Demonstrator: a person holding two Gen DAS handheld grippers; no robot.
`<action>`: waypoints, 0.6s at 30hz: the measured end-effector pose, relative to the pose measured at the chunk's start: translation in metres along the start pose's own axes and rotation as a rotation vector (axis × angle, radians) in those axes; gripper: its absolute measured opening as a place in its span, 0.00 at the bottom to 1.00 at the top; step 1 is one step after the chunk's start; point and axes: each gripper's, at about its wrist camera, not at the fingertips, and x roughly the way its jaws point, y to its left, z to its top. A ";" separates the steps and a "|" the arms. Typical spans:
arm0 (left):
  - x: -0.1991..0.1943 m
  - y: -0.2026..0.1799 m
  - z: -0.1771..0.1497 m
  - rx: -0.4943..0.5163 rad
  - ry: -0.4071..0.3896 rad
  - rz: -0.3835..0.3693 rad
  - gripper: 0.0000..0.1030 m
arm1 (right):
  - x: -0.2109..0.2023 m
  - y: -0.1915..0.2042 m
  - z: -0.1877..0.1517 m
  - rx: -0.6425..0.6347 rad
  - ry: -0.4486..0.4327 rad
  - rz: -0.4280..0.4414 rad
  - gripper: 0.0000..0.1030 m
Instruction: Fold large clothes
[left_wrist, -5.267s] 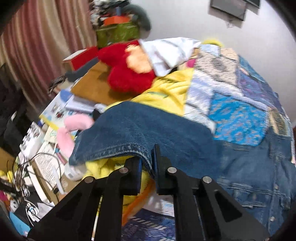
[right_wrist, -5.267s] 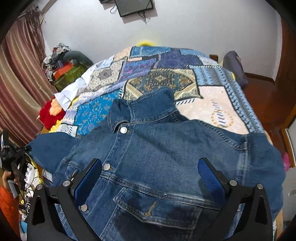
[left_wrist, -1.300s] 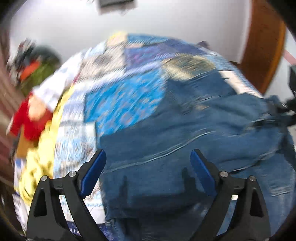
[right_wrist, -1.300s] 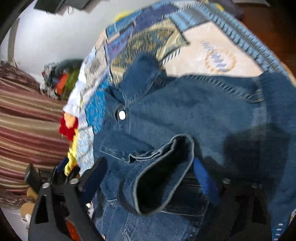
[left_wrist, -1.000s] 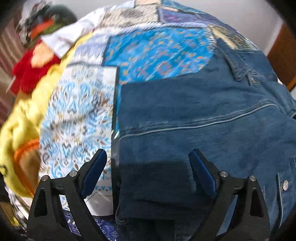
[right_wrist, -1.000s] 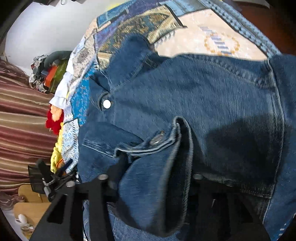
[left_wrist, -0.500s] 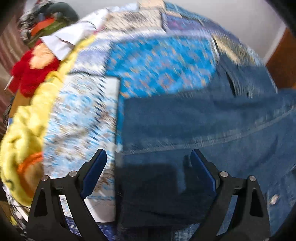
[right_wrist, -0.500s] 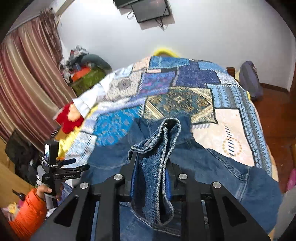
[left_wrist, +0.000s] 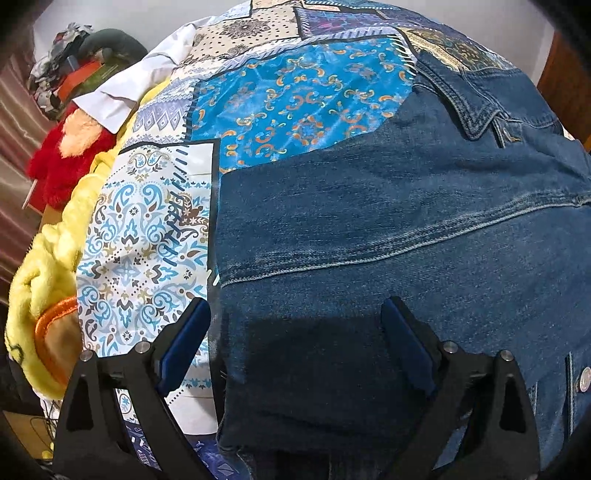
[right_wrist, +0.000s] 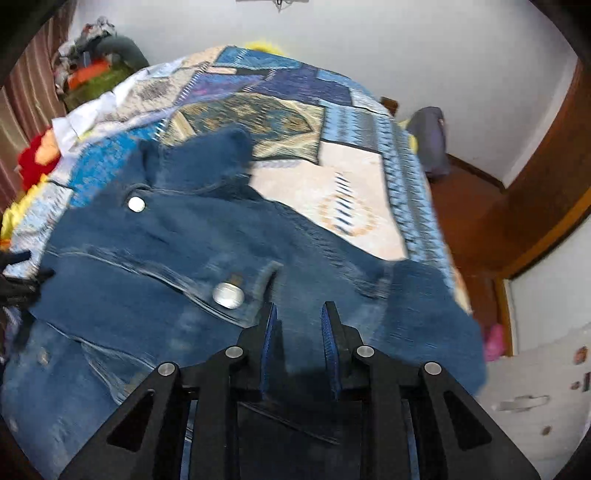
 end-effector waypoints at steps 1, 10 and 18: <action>0.000 0.000 0.000 0.001 -0.001 0.002 0.93 | -0.003 -0.006 -0.001 0.018 -0.003 0.022 0.20; -0.049 -0.032 0.018 0.115 -0.100 0.033 0.92 | -0.053 -0.081 -0.017 0.323 -0.080 0.128 0.21; -0.108 -0.093 0.046 0.201 -0.238 -0.126 0.92 | -0.044 -0.122 -0.056 0.324 0.019 0.057 0.21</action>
